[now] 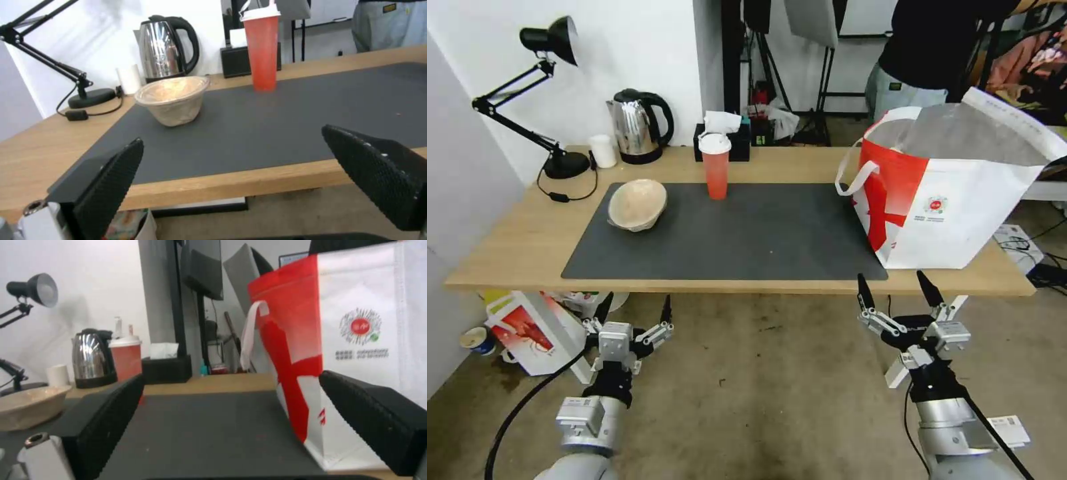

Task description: Pick up the trash from the table and place it into the takeout bag.

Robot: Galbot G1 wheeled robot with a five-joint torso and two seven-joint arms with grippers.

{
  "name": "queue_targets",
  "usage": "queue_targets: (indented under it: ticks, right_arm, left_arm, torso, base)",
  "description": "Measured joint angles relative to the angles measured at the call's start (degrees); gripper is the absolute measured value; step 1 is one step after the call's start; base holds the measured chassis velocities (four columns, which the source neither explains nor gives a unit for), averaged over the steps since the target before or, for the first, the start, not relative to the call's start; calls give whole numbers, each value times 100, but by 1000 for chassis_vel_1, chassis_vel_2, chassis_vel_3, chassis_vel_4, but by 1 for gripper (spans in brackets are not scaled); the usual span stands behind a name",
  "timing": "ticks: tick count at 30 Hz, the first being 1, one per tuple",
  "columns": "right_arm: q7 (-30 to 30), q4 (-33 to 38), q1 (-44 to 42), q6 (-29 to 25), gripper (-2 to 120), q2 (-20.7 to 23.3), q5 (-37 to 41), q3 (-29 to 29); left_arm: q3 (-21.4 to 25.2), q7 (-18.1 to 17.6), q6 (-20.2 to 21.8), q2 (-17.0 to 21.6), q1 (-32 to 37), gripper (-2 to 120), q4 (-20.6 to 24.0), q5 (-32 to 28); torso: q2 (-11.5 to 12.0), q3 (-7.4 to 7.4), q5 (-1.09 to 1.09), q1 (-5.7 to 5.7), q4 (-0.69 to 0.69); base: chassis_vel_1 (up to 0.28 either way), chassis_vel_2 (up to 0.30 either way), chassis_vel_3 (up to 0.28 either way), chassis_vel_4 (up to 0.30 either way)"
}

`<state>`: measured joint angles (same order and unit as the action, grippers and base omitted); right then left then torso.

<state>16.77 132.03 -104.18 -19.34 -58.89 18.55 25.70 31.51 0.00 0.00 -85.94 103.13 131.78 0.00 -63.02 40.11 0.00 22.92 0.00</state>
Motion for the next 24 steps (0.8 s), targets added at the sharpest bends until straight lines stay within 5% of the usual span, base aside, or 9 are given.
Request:
queue_targets:
  ticks: [24]
  right_arm:
    - [392, -121, -235, 132, 100, 167, -220, -514]
  left_arm:
    - [0, 0, 0, 0, 0, 100, 0, 0]
  torso:
    - [0, 0, 0, 0, 0]
  base:
    - [0, 0, 0, 0]
